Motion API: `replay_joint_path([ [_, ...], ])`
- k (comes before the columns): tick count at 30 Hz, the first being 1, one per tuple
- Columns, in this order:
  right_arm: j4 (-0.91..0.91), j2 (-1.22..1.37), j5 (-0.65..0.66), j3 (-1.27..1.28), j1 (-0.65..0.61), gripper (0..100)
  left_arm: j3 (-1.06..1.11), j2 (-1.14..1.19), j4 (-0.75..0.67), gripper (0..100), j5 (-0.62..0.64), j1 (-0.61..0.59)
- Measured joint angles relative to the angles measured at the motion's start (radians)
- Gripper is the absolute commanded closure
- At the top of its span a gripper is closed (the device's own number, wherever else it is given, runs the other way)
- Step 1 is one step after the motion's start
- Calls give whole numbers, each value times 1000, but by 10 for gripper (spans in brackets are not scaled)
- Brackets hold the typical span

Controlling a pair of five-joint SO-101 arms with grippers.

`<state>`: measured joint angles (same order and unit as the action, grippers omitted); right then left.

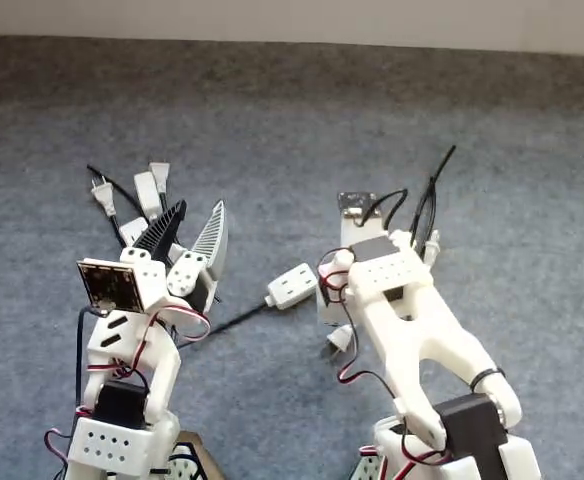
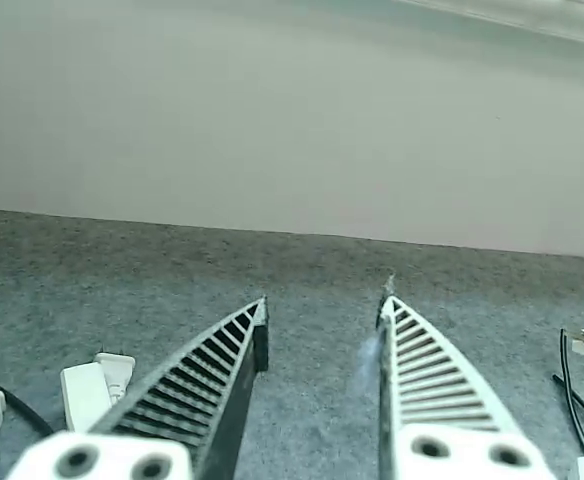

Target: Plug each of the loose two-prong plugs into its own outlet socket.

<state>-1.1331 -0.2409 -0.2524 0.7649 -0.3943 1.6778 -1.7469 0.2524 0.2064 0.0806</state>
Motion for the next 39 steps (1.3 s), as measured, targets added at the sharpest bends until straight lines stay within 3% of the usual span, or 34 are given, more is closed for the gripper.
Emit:
replay_joint_path([
  [11,-25,3,-31,0,-44,837,0,0,0,811,0,0],
  [22,-31,3,-592,0,-89,833,0,0,0,811,0,0],
  [39,109,3,-634,54,-89,833,0,0,0,811,0,0],
])
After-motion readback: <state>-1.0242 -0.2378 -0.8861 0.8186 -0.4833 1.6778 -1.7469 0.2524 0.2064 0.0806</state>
